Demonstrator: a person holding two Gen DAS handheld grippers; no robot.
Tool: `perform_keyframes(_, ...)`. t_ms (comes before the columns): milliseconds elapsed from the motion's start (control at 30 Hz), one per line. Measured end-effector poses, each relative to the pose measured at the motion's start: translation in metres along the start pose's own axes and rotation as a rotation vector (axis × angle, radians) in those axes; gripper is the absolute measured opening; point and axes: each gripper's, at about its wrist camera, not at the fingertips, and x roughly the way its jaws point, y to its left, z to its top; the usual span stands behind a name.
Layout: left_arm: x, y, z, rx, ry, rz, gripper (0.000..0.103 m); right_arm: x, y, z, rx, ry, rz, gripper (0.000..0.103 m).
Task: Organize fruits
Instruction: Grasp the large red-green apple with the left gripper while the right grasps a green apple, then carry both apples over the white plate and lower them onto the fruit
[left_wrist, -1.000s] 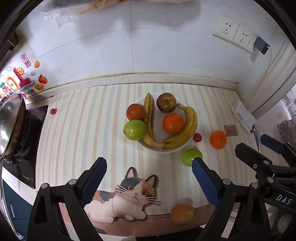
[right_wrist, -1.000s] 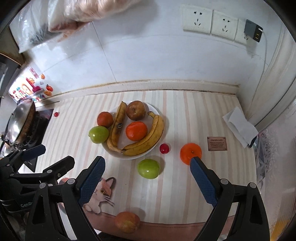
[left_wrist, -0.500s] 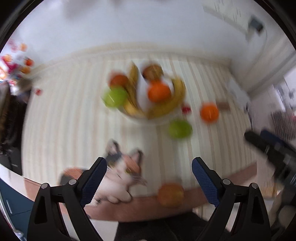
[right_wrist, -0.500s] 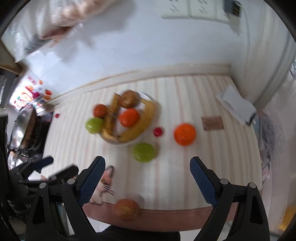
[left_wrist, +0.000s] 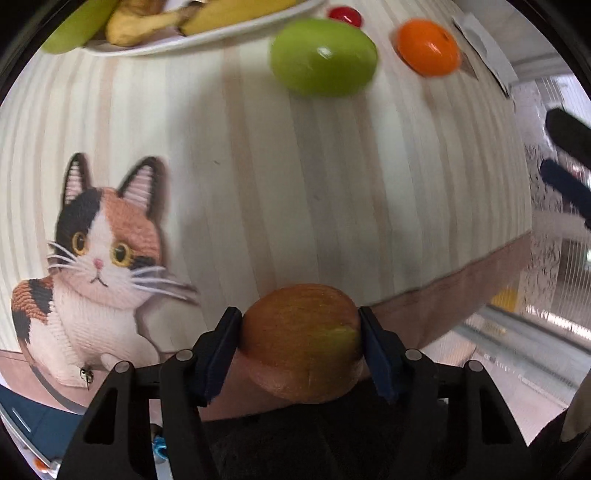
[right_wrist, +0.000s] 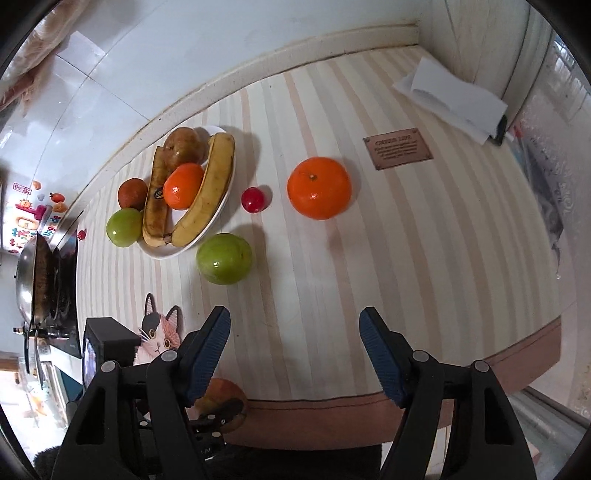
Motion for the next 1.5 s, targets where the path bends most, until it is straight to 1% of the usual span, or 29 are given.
perform_keyframes(67, -0.008, 0.006, 0.003, -0.01, -0.048, 0.056, 0.061, 0.006, 0.007, 0.005, -0.014, 0.008, 0.01, 0.075)
perform_keyframes(133, -0.015, 0.019, 0.007, -0.045, -0.084, 0.089, 0.061, 0.016, 0.018, 0.012, -0.038, 0.018, 0.024, 0.075)
perform_keyframes(267, -0.032, 0.054, 0.021, -0.148, -0.152, 0.166, 0.061, 0.042, 0.044, 0.028, -0.068, 0.045, 0.052, 0.075)
perform_keyframes(367, -0.038, 0.071, 0.029, -0.208, -0.176, 0.186, 0.061, 0.066, 0.063, 0.038, -0.086, 0.079, 0.055, 0.075)
perform_keyframes(433, -0.04, 0.077, 0.033, -0.235, -0.187, 0.183, 0.061, 0.084, 0.074, 0.042, -0.086, 0.111, 0.051, 0.075)
perform_keyframes(567, -0.041, 0.075, 0.039, -0.249, -0.197, 0.194, 0.061, 0.112, 0.085, 0.045, -0.086, 0.173, 0.023, 0.075)
perform_keyframes(600, -0.041, 0.075, 0.04, -0.25, -0.198, 0.196, 0.061, 0.116, 0.087, 0.045, -0.088, 0.179, 0.014, 0.075)
perform_keyframes(667, -0.04, 0.075, 0.039, -0.258, -0.199, 0.191, 0.061, 0.12, 0.092, 0.046, -0.119, 0.157, -0.023, 0.075)
perform_keyframes(700, -0.04, 0.076, 0.038, -0.262, -0.198, 0.185, 0.061, 0.121, 0.093, 0.046, -0.13, 0.151, -0.031, 0.073)
perform_keyframes(733, -0.04, 0.077, 0.039, -0.266, -0.196, 0.18, 0.061, 0.122, 0.094, 0.047, -0.146, 0.145, -0.051, 0.067)
perform_keyframes(867, -0.04, 0.081, 0.038, -0.267, -0.198, 0.167, 0.061, 0.124, 0.092, 0.049, -0.148, 0.145, -0.032, 0.065)
perform_keyframes(900, -0.042, 0.084, 0.039, -0.264, -0.2, 0.166, 0.061, 0.124, 0.091, 0.049, -0.149, 0.145, -0.03, 0.065)
perform_keyframes(933, -0.045, 0.098, 0.041, -0.259, -0.207, 0.163, 0.061, 0.124, 0.091, 0.048, -0.15, 0.14, -0.03, 0.065)
perform_keyframes(967, -0.049, 0.097, 0.041, -0.255, -0.213, 0.161, 0.061, 0.124, 0.091, 0.048, -0.151, 0.137, -0.028, 0.065)
perform_keyframes(1100, -0.075, 0.09, 0.044, -0.232, -0.252, 0.142, 0.061, 0.115, 0.086, 0.043, -0.147, 0.123, 0.011, 0.065)
perform_keyframes(1267, -0.122, 0.079, 0.047, -0.201, -0.329, 0.066, 0.061, 0.085, 0.088, 0.041, -0.146, 0.077, 0.077, 0.065)
perform_keyframes(1367, -0.152, 0.078, 0.054, -0.173, -0.38, 0.05, 0.061, 0.065, 0.088, 0.05, -0.135, 0.049, 0.12, 0.065)
perform_keyframes(1433, -0.161, 0.072, 0.065, -0.151, -0.41, 0.056, 0.061, 0.052, 0.084, 0.062, -0.12, 0.032, 0.15, 0.065)
perform_keyframes(1500, -0.164, 0.07, 0.077, -0.134, -0.42, 0.066, 0.061, 0.044, 0.087, 0.079, -0.113, 0.018, 0.17, 0.065)
